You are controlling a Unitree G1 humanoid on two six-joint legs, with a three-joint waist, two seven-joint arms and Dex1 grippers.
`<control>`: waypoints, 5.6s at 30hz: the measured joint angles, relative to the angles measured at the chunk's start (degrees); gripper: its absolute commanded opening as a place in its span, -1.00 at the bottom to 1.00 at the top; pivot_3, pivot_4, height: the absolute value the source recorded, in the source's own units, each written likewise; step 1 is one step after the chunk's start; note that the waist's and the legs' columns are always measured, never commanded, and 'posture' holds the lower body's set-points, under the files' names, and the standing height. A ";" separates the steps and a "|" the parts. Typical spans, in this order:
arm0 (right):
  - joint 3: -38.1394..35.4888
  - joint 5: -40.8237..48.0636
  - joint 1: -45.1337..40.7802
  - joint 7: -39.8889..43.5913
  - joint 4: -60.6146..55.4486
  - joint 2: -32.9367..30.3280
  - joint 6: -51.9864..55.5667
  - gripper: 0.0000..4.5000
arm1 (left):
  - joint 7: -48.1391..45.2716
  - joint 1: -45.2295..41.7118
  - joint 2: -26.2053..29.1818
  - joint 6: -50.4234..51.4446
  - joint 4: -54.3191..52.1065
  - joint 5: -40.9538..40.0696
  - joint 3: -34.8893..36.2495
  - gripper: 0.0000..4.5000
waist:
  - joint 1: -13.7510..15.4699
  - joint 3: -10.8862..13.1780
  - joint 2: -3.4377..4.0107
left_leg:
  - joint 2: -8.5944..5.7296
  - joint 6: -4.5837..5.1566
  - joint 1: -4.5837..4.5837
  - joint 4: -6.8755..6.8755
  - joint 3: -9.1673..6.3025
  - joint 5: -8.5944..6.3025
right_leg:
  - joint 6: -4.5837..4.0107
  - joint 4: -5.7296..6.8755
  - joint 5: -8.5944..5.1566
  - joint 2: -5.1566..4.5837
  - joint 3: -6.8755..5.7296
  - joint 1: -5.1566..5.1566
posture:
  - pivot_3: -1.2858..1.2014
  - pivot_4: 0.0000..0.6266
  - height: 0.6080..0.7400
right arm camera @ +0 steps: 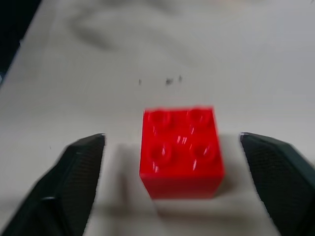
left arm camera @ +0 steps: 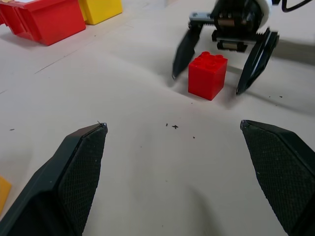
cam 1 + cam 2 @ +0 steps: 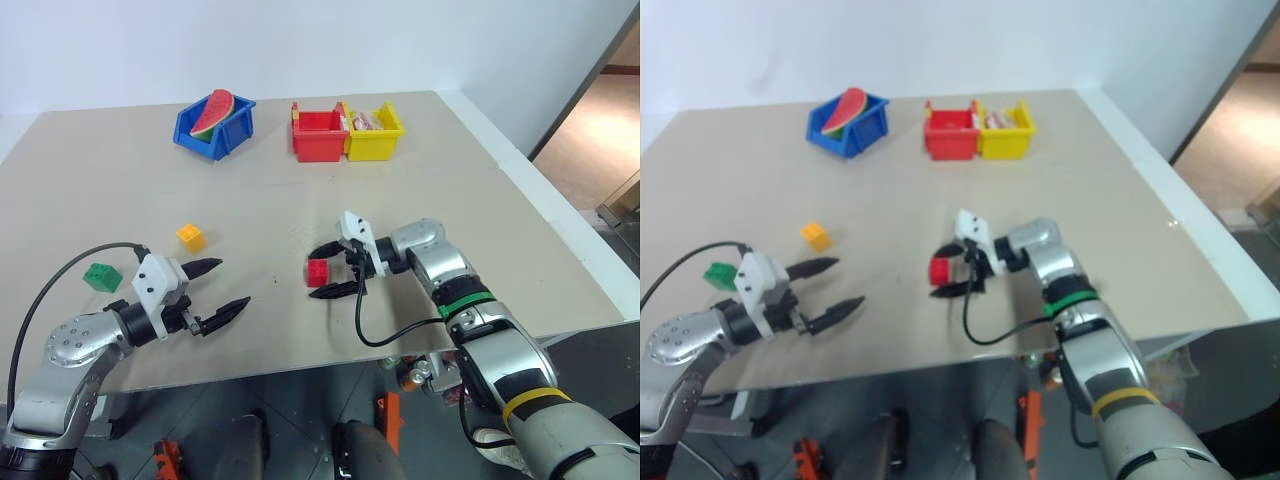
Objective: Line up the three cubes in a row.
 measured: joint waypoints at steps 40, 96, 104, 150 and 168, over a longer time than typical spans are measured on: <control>-4.85 16.17 11.37 -14.58 -41.99 -0.96 24.27 0.97 | 19.80 0.75 0.76 11.98 14.38 2.95 22.19 1.00 | 0.02 -0.24 -0.40 | 0.74 -0.31 -0.05 -0.01 0.65 -0.20 | -0.35 -0.03 0.23 -0.18 -0.58 -0.61 | 0.03 -0.52 1.00; -4.84 17.98 12.50 -17.05 -46.97 -9.60 24.59 1.00 | -18.40 -33.37 -2.49 -6.51 33.97 17.36 -21.81 -0.28 | 0.09 -0.28 -0.50 | 0.82 -0.18 -0.11 0.29 0.95 -0.13 | -0.17 0.00 0.47 0.02 -0.15 -0.63 | 0.03 -0.52 1.00; -4.84 17.97 12.50 -17.05 -46.98 -9.79 24.81 1.00 | -19.62 -33.36 -2.15 -8.15 35.48 17.39 -21.36 -0.28 | 0.09 -0.28 -0.50 | 0.82 -0.18 -0.10 0.35 0.95 -0.12 | -0.16 0.03 0.49 0.00 -0.15 -0.61 | 0.03 -0.52 1.00; -6.20 17.69 12.47 -27.31 -41.28 -4.74 24.89 1.00 | 2.99 -28.17 4.62 -0.34 37.82 11.94 3.29 0.97 | 0.12 -0.29 -0.52 | 0.88 -0.26 -0.15 0.48 1.08 -0.17 | -0.15 0.04 0.70 -0.04 -0.15 -0.64 | 0.03 -0.52 1.00; -6.21 16.07 14.37 -27.92 -42.63 -6.42 22.78 1.00 | -3.35 -31.94 3.55 0.78 45.50 13.16 -2.40 0.97 | 0.05 -0.30 -0.54 | 0.89 -0.21 -0.15 0.48 1.10 -0.14 | -0.13 0.04 0.71 -0.02 -0.13 -0.64 | 0.03 -0.52 1.00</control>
